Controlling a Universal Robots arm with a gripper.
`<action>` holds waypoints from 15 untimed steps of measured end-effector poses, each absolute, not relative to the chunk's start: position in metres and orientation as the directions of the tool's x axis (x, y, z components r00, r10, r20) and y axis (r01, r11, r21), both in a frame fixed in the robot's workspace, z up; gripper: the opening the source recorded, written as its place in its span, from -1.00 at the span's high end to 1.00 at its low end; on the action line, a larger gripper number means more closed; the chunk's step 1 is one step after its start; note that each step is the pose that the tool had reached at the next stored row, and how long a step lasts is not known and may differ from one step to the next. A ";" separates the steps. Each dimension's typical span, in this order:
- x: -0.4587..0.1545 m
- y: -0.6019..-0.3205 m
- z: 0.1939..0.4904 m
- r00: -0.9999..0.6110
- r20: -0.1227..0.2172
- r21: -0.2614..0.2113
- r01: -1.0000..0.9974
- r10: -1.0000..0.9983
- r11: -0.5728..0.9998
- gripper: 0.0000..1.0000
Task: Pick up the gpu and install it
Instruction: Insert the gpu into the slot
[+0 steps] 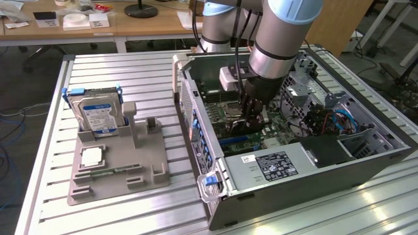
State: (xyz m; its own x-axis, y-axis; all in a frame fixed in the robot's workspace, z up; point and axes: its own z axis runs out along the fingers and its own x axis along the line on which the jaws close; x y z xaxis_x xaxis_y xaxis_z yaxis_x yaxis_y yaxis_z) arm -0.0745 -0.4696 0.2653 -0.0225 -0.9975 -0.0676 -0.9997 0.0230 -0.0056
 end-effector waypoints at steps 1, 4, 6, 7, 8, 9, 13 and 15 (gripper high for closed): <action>-0.075 -0.470 0.265 -0.022 -0.068 -0.006 -1.000 -0.997 0.023 0.46; -0.075 -0.470 0.264 -0.022 -0.067 -0.006 -1.000 -0.997 0.023 0.46; -0.075 -0.470 0.264 -0.022 -0.067 -0.006 -1.000 -0.997 0.023 0.46; -0.074 -0.470 0.264 -0.022 -0.068 -0.006 -1.000 -0.997 0.023 0.46; -0.074 -0.470 0.263 -0.022 -0.068 -0.006 -1.000 -0.997 0.023 0.46; -0.075 -0.470 0.263 -0.022 -0.067 -0.006 -1.000 -0.997 0.023 0.46; -0.075 -0.470 0.263 -0.022 -0.067 -0.006 -1.000 -0.997 0.023 0.46; -0.075 -0.470 0.262 -0.022 -0.067 -0.006 -1.000 -0.997 0.023 0.46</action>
State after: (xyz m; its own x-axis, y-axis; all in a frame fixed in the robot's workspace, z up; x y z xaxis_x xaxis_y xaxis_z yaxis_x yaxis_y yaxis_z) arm -0.0753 -0.4697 0.2625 -0.0224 -0.9975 -0.0675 -0.9997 0.0228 -0.0057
